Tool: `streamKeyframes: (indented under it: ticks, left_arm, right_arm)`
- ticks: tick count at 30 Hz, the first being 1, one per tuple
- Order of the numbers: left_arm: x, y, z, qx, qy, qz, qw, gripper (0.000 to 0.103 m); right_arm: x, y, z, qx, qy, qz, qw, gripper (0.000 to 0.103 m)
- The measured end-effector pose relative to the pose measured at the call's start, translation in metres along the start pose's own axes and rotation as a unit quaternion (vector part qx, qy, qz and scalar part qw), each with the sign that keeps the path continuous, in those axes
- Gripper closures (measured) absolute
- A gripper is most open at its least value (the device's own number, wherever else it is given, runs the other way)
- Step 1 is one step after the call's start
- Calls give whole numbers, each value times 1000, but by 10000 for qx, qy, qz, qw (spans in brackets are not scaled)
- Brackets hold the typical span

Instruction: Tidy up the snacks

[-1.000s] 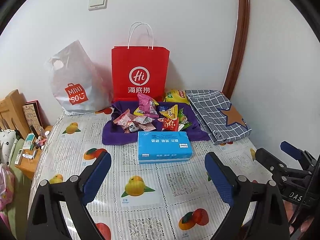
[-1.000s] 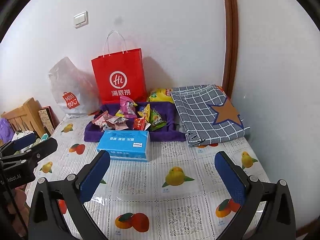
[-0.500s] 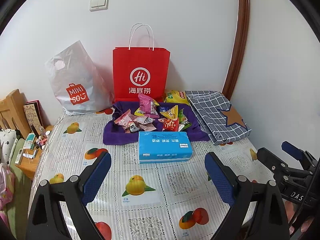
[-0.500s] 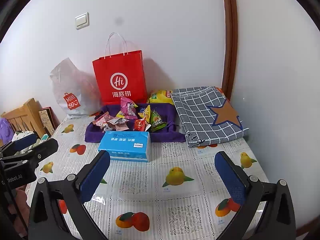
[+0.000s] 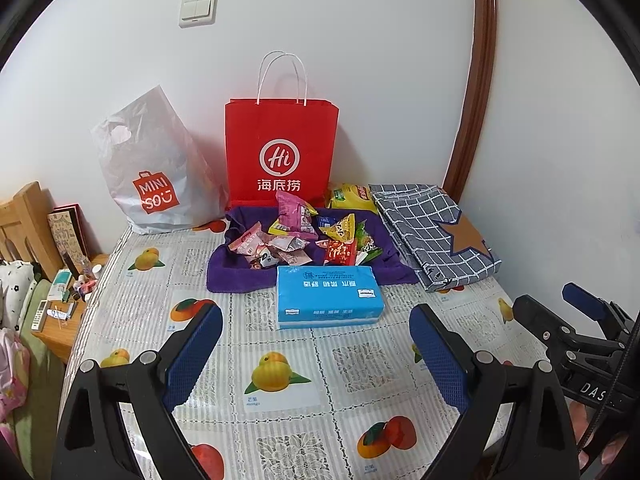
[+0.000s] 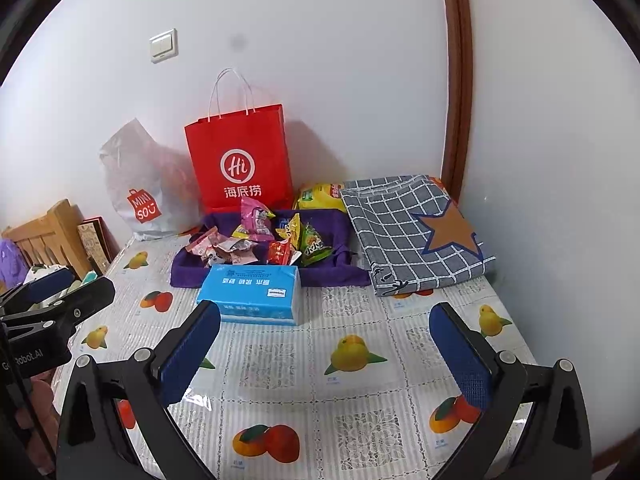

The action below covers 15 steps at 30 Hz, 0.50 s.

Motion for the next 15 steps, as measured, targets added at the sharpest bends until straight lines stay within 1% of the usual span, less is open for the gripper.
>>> streamKeyframes:
  ticks: [15]
  left_arm:
    - [-2, -1, 0, -6, -10, -13, 10000, 8]
  right_arm:
    - [-2, 0, 4, -29, -21, -30, 10000, 0]
Point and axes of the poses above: each gripper's, at about its wrist camera, not at the fingertips, and x roughly the way its jaws point, z to its left, y to its underside, the point moved 3 cm from there along x, roughly the way its jaws point, and after that the axes turned 7 degrees about -y, right-handed, at the moved point
